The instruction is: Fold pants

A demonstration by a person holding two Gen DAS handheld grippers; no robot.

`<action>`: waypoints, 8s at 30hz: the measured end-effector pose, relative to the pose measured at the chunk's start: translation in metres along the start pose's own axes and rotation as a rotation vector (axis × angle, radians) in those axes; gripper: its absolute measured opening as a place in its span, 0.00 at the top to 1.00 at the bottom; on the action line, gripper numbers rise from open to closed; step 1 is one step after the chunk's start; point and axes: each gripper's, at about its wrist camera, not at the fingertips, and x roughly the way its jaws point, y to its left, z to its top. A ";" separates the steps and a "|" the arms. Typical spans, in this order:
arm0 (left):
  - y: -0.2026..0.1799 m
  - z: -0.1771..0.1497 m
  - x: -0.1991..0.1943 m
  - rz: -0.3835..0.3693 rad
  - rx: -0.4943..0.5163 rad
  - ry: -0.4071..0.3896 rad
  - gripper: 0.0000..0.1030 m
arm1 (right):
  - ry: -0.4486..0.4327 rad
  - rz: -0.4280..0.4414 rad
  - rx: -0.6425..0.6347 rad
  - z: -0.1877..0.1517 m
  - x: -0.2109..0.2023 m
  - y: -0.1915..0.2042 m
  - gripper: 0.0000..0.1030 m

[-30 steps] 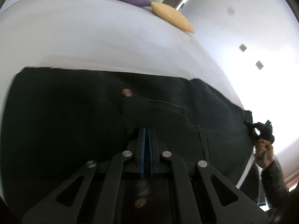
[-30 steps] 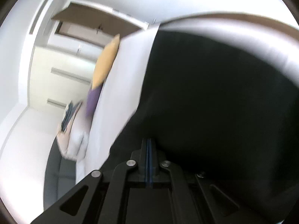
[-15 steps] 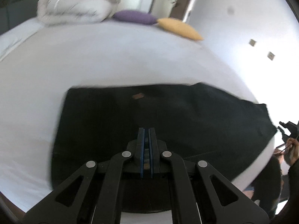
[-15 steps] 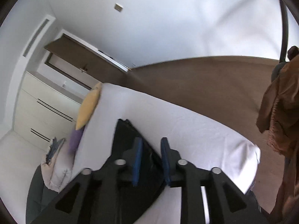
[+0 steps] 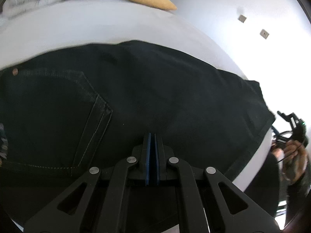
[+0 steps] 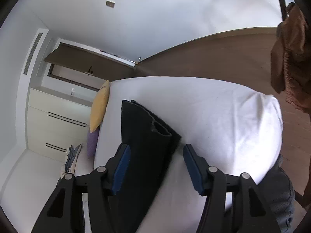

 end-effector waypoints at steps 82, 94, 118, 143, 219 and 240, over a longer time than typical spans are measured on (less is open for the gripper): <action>0.134 0.124 -0.029 -0.154 -0.063 0.159 0.90 | 0.461 0.073 -1.403 -0.391 0.108 0.242 0.87; 0.146 0.093 -0.036 0.004 -0.046 0.130 0.87 | 0.623 0.131 -1.320 -0.376 0.134 0.241 0.35; 0.039 0.039 -0.010 0.402 0.260 0.088 0.88 | 0.836 0.231 -0.528 -0.113 0.228 0.187 0.70; 0.063 0.037 -0.027 0.389 0.233 0.072 0.88 | 0.903 0.158 -0.479 -0.155 0.130 0.098 1.00; 0.242 -0.008 -0.210 0.104 -0.484 -0.399 0.87 | 1.000 0.116 -0.755 -0.320 0.260 0.232 1.00; -0.030 0.015 -0.062 0.207 0.484 -0.120 0.87 | 0.926 0.377 -0.270 -0.182 0.210 0.164 0.37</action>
